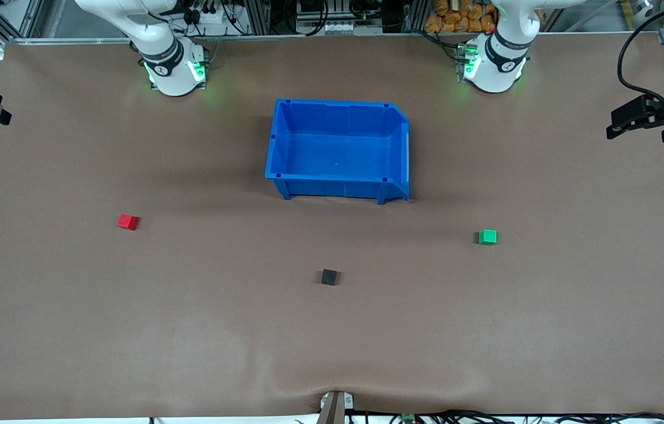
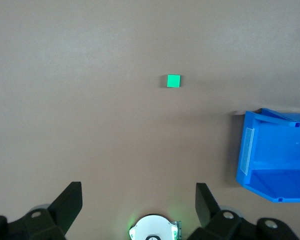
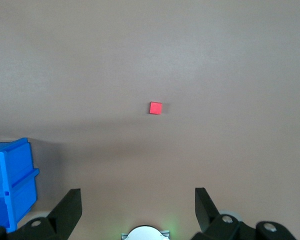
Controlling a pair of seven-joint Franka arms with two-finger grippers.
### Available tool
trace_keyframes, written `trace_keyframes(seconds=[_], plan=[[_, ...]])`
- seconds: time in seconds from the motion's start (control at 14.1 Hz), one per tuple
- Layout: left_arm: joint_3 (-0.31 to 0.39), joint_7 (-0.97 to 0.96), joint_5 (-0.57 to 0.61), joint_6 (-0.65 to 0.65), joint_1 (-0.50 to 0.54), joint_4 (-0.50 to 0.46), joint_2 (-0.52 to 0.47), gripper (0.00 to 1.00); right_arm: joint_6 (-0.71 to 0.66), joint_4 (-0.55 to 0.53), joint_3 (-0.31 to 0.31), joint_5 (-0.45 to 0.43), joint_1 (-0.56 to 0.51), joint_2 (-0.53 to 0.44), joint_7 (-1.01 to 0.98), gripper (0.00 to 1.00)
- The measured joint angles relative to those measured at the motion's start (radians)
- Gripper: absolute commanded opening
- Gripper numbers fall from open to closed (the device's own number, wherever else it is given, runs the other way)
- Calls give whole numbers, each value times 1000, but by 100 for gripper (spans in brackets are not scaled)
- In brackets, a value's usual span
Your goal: Attach green and red cubes to black cube
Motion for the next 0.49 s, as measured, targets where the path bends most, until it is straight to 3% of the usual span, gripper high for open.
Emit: trace_keyframes(seconds=[0.49], plan=[[-2,1,0,2,-3,0,0,100,4,0,2,0,9,0,0,100]])
